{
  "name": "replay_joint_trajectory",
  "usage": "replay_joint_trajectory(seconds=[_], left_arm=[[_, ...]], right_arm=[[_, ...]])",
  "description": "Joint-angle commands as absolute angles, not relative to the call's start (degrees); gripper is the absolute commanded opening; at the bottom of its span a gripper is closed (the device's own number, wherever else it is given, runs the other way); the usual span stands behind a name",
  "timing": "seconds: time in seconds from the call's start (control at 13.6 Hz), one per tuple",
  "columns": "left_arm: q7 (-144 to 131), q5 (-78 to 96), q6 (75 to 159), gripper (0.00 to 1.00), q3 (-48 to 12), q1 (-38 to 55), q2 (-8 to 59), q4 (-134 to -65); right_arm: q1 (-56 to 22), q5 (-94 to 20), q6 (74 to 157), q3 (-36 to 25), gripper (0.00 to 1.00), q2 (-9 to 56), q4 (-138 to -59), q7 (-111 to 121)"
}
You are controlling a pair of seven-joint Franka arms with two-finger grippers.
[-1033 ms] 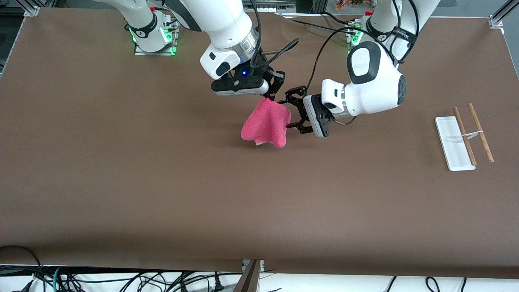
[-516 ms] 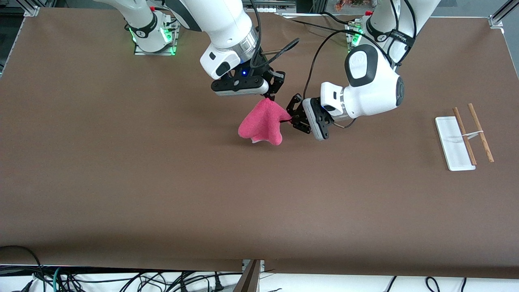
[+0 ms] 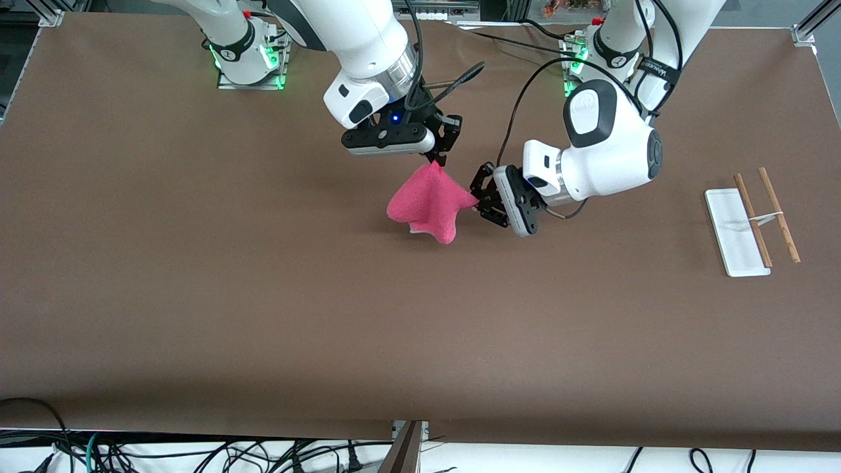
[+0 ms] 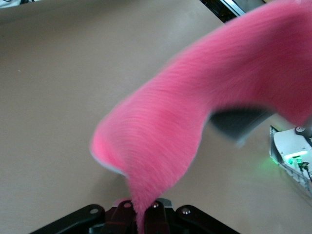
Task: Pass towel and hang on rack
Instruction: 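Grasp the towel's hanging corner with the left gripper, then open the right gripper while the left gripper carries the towel toward the rack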
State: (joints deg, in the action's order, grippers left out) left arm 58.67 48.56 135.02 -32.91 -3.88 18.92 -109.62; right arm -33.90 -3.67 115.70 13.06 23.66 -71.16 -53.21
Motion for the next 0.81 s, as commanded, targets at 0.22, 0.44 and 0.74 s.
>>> replay_joint_trajectory(seconds=[0.22,0.44,0.74], left_arm=[[58.8,46.76,133.25,0.0,-32.79,-5.18,21.18,-107.23],[58.71,46.58,129.3,0.0,-32.52,-8.16,21.18,-107.4],[56.43,41.96,119.11,0.0,-31.29,-15.97,20.83,-107.05]], right_arm=[[-33.49,-4.13,115.14,12.75,1.0,23.64,-69.87,-52.74],[-31.12,-4.04,113.91,12.83,1.0,23.64,-69.96,-47.49],[-25.77,-3.43,113.64,11.52,1.0,23.82,-69.87,-29.16]])
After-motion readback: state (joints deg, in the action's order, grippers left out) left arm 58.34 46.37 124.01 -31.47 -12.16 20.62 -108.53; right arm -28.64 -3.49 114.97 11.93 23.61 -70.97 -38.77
